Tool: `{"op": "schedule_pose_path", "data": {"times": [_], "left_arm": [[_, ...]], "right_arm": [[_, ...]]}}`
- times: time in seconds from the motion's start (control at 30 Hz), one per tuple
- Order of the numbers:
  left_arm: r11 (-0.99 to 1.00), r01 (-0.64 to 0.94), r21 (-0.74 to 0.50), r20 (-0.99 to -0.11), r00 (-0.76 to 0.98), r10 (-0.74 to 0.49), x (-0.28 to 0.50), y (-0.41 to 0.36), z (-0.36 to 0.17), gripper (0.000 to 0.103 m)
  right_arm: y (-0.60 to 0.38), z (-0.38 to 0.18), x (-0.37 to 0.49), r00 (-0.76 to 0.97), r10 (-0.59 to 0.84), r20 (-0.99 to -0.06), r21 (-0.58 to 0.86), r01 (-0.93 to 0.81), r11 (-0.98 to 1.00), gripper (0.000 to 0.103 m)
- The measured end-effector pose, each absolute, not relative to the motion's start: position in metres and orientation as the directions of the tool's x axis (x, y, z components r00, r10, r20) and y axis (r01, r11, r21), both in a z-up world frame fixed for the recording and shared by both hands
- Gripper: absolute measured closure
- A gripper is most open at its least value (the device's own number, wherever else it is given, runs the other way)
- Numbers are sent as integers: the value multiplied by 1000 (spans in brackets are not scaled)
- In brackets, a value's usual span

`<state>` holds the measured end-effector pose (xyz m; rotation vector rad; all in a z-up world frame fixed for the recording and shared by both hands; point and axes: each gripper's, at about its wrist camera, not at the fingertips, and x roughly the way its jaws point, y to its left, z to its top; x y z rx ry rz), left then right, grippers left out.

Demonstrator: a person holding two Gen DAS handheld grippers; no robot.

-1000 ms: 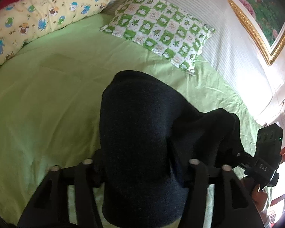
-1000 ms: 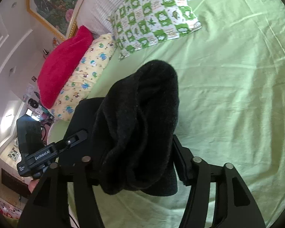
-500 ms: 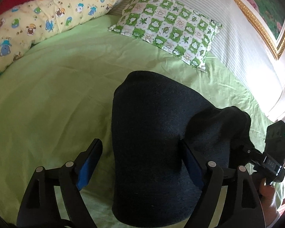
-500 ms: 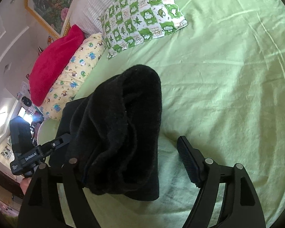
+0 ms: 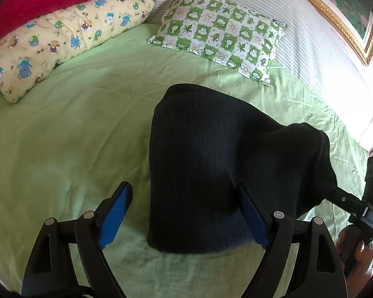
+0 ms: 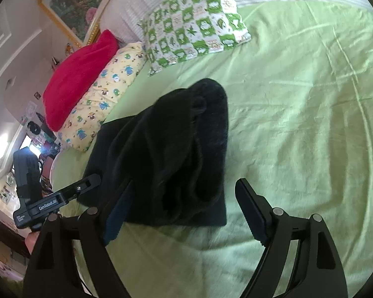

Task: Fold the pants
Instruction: 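Open both tools and pull them back from the folded pants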

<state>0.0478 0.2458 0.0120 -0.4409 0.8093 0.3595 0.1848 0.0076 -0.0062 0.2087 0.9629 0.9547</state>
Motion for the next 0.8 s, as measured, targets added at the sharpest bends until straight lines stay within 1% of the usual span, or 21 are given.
{"op": "schedule_pose_path", "data": {"times": [0.37,0.57,0.8], "left_arm": [[859,-473,-197,-756,631,175,27,234,16,16],[872,-471,-133,-753,620,220,17,221,20,15],[884,-464,-52,-760,593,267,7,206,15,15]], "right_arm": [[8,12,140,255,749,-612,422,-695,582,19],[4,17,124,282,747,-602,387,-715,582,17],[5,23,101,331,734,-593,295,-760,580,15]]}}
